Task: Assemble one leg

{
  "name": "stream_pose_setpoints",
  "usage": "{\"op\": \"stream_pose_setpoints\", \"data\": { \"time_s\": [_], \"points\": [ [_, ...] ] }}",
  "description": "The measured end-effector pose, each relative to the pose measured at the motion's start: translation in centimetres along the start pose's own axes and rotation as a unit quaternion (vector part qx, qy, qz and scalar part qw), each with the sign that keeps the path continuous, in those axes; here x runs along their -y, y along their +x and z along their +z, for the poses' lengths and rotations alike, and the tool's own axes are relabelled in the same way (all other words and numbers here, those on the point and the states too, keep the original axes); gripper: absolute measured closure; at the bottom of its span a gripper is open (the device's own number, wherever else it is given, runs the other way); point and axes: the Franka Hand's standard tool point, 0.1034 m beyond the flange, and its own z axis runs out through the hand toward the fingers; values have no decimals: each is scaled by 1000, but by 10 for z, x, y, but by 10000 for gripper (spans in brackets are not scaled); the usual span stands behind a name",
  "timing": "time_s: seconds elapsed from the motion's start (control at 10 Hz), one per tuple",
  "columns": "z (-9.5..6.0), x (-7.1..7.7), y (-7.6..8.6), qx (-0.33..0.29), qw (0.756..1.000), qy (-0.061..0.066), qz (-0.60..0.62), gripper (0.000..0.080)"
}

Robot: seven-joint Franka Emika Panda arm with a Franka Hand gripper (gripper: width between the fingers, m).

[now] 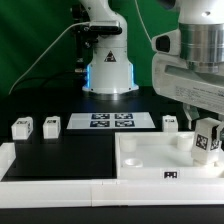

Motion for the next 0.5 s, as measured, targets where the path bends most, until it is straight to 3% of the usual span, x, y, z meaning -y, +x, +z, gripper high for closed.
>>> {"op": "stream_pose_setpoints", "data": {
  "time_s": [0.2,0.4,0.5],
  "points": [
    [0,0,0,3,996,1,94,506],
    [0,0,0,3,996,1,84,501],
    [0,0,0,3,998,1,61,296]
  ]
}}
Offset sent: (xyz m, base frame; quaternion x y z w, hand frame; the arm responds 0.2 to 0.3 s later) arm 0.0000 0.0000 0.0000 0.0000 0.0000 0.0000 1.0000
